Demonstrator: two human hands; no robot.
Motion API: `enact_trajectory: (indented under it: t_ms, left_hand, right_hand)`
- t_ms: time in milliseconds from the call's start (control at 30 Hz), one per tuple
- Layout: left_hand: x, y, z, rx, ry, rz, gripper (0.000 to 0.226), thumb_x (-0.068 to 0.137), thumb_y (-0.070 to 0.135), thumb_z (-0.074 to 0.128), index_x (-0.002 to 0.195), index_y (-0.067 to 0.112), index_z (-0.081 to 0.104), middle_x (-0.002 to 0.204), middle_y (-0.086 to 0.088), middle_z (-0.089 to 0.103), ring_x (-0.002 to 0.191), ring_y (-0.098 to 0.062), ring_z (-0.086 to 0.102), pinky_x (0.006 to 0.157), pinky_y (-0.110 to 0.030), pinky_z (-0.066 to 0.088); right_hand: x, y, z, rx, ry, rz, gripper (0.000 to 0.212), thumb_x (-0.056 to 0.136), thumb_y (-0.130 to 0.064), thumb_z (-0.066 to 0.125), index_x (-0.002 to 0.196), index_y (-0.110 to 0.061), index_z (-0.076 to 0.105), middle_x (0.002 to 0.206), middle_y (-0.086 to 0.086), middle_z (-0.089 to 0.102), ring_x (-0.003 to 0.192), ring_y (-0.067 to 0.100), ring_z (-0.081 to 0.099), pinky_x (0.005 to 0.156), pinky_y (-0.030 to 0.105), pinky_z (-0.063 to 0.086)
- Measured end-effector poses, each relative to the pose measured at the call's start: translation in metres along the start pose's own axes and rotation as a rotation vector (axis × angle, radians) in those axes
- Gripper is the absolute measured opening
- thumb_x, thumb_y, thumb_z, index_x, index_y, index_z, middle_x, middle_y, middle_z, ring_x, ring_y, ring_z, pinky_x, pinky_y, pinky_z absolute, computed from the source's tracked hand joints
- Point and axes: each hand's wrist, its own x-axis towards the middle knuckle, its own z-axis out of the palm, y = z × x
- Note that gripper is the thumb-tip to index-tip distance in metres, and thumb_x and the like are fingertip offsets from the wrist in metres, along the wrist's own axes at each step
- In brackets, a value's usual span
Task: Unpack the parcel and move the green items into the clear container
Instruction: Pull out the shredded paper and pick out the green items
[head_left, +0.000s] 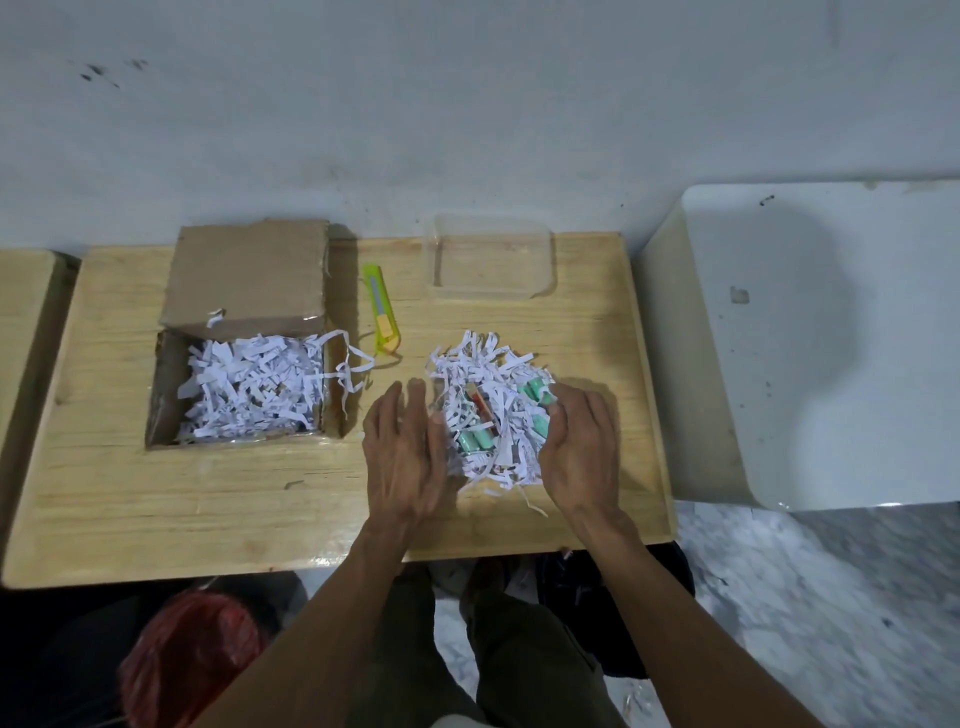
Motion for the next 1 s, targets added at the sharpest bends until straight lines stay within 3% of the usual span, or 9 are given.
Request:
enact_trajectory:
  t_ms: [133,267,367,500,633,767,1000]
  left_hand:
    - [0.0,-0.003,0.003,-0.03,0.037,0.025,0.048,0.106,0.028,0.037,0.144,0.0,0.048,0.144,-0.025,0.049,0.138,-0.036,0.036,0.112,-0.052,0.035]
    - [0.004,0.008,0.01,-0.09,0.008,0.181,0.046,0.105,0.025,0.044,0.147,0.008,0.046,0.149,-0.021,0.043,0.141,-0.035,0.036,0.114,-0.053,0.034]
    - [0.01,0.022,0.02,-0.049,0.008,0.253,0.044,0.106,0.026,0.044,0.146,0.008,0.05,0.152,-0.021,0.043,0.143,-0.034,0.036,0.119,-0.048,0.031]
    - [0.019,0.033,0.035,0.085,-0.045,0.321,0.049,0.106,0.039,0.04,0.147,0.015,0.051,0.155,-0.018,0.043,0.145,-0.037,0.037,0.116,-0.051,0.033]
    - [0.022,0.026,0.048,0.161,-0.115,0.311,0.047,0.102,0.049,0.045,0.139,0.023,0.059,0.155,-0.012,0.044,0.145,-0.037,0.035,0.113,-0.056,0.035]
    - [0.019,0.016,0.054,0.136,-0.1,0.297,0.04,0.1,0.042,0.05,0.128,0.021,0.068,0.152,-0.014,0.048,0.143,-0.038,0.038,0.111,-0.055,0.037]
    - [0.019,0.01,0.054,0.111,-0.095,0.289,0.037,0.098,0.036,0.053,0.124,0.018,0.071,0.15,-0.016,0.05,0.142,-0.039,0.039,0.113,-0.052,0.038]
  right_hand:
    - [0.0,0.007,0.005,-0.015,-0.004,-0.003,0.021,0.097,-0.006,0.051,0.113,-0.008,0.065,0.107,0.007,0.063,0.107,0.024,0.054,0.088,0.026,0.042]
    - [0.004,0.013,0.011,-0.009,-0.008,0.017,0.02,0.095,-0.006,0.052,0.111,-0.008,0.066,0.108,0.006,0.063,0.107,0.024,0.053,0.089,0.027,0.043]
    - [0.012,0.017,0.013,-0.002,0.014,0.061,0.019,0.095,-0.007,0.054,0.109,-0.008,0.066,0.107,0.006,0.063,0.106,0.023,0.053,0.085,0.019,0.038]
    - [0.018,0.023,0.014,0.013,-0.056,0.098,0.018,0.096,-0.015,0.055,0.111,-0.014,0.063,0.106,0.004,0.063,0.107,0.021,0.054,0.084,0.026,0.041]
    - [0.017,0.026,0.011,-0.008,-0.179,0.102,0.023,0.093,-0.021,0.06,0.116,-0.015,0.061,0.11,0.003,0.061,0.108,0.02,0.053,0.083,0.021,0.032]
    - [0.015,0.021,0.007,-0.01,-0.21,0.101,0.027,0.092,-0.021,0.061,0.119,-0.016,0.057,0.112,0.003,0.058,0.107,0.019,0.053,0.084,0.025,0.039]
    - [0.009,0.025,0.004,-0.08,-0.368,0.056,0.04,0.089,-0.021,0.059,0.128,-0.018,0.047,0.116,0.005,0.059,0.106,0.02,0.051,0.076,0.027,0.035]
